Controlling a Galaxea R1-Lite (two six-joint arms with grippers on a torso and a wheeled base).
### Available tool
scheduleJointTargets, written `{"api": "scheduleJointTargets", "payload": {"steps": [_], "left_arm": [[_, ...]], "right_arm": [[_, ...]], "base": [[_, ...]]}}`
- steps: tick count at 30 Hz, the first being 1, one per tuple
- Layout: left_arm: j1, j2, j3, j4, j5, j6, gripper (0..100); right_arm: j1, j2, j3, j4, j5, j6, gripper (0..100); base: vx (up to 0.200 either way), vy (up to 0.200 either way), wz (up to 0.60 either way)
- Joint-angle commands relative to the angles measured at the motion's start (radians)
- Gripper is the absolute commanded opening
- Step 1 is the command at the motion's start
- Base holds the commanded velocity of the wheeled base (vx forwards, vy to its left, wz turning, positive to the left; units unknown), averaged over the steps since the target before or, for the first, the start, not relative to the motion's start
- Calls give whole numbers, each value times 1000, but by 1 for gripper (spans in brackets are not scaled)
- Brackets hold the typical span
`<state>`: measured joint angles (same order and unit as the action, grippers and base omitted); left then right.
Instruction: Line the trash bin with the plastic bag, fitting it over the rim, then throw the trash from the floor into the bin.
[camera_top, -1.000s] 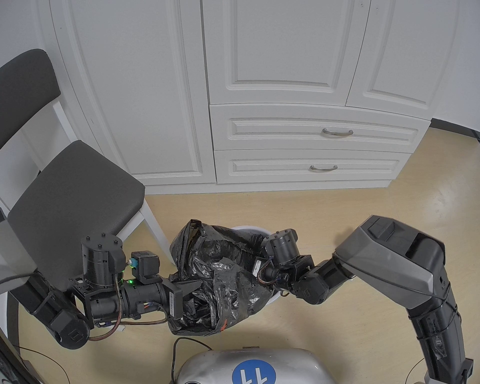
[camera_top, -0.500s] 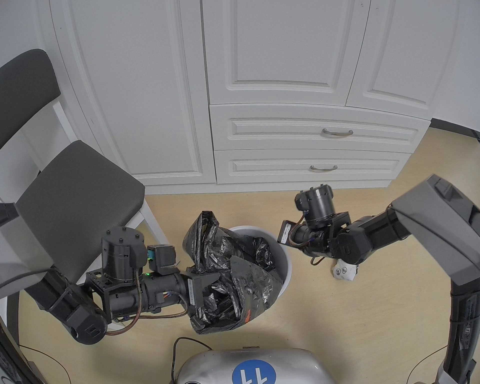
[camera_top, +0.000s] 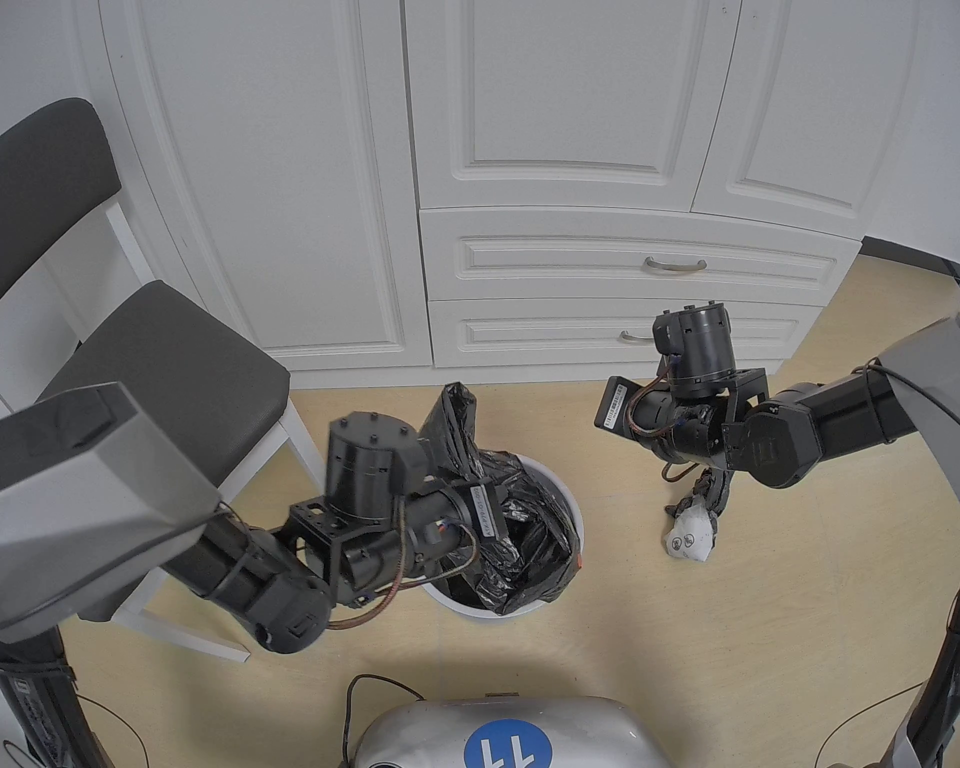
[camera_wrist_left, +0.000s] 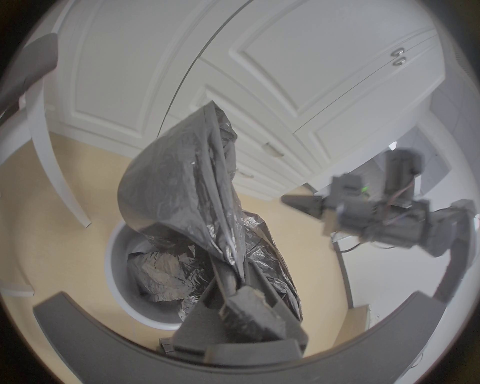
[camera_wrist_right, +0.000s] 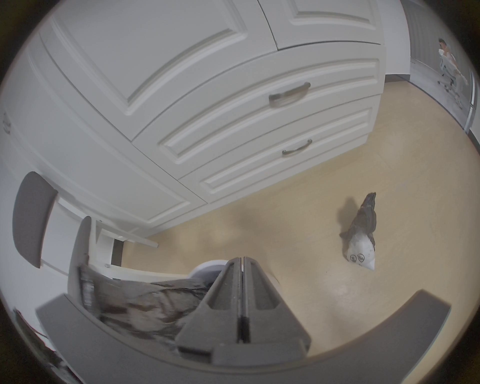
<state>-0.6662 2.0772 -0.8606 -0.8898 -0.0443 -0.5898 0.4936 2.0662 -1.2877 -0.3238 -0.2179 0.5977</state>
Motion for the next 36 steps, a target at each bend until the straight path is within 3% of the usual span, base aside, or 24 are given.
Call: {"api": "scheduleJointTargets", "payload": {"steps": [1, 4, 9, 10, 11, 12, 26, 36], "left_arm": [[-35, 83, -44, 25, 27, -10, 0], [-27, 47, -9, 25, 27, 16, 0], [-24, 7, 60, 26, 27, 156, 0], [-24, 7, 94, 26, 30, 237, 0], [-24, 7, 94, 26, 30, 237, 0], [-26, 20, 134, 22, 46, 301, 0], [-35, 89, 126, -6, 63, 289, 0], [-44, -54, 140, -18, 75, 252, 0]], "right_arm": [[-3, -66, 18, -1, -3, -12, 0], [-6, -77, 27, -1, -3, -15, 0], [-4, -97, 37, -3, -5, -16, 0], [-1, -107, 48, -3, -5, -18, 0], [-1, -107, 48, -3, -5, -18, 0], [6, -118, 67, -6, -5, -35, 0], [75, -196, 162, -15, -6, -90, 0], [160, -305, 252, -15, -14, -141, 0]], "base": [[0, 0, 0], [0, 0, 0], [0, 0, 0], [0, 0, 0], [0, 0, 0], [0, 0, 0], [0, 0, 0], [0, 0, 0]]}}
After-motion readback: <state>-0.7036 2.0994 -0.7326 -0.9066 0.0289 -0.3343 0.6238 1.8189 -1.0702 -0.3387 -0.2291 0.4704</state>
